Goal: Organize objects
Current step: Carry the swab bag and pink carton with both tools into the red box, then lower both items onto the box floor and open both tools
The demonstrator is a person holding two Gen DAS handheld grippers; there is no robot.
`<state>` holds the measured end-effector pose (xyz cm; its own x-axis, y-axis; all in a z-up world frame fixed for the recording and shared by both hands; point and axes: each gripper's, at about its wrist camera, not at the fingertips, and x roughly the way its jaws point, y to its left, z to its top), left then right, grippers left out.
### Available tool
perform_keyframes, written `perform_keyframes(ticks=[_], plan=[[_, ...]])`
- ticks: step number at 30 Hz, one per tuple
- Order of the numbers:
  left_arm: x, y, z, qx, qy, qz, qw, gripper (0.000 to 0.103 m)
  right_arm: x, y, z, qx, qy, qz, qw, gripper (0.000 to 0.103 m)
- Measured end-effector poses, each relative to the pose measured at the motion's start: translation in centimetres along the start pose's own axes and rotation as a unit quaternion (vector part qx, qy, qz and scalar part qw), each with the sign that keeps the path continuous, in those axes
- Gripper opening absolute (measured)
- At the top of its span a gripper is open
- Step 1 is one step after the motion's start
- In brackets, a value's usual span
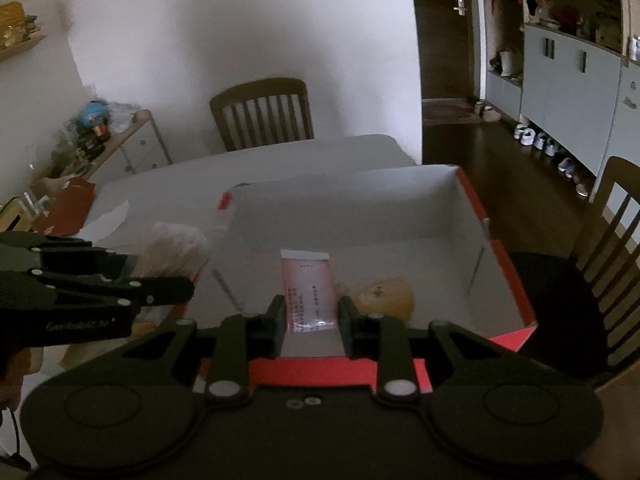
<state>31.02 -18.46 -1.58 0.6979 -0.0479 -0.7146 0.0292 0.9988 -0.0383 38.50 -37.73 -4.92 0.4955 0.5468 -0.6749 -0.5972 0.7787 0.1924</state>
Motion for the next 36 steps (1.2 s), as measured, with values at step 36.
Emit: perform_keyframes(ticks=[36], plan=[[14.1, -4.6, 2.7, 0.061, 0.161, 0.055, 0.9836, 0.035, 12.6, -5.6, 3.6, -0.032, 0.113, -0.062, 0.991, 0.026]])
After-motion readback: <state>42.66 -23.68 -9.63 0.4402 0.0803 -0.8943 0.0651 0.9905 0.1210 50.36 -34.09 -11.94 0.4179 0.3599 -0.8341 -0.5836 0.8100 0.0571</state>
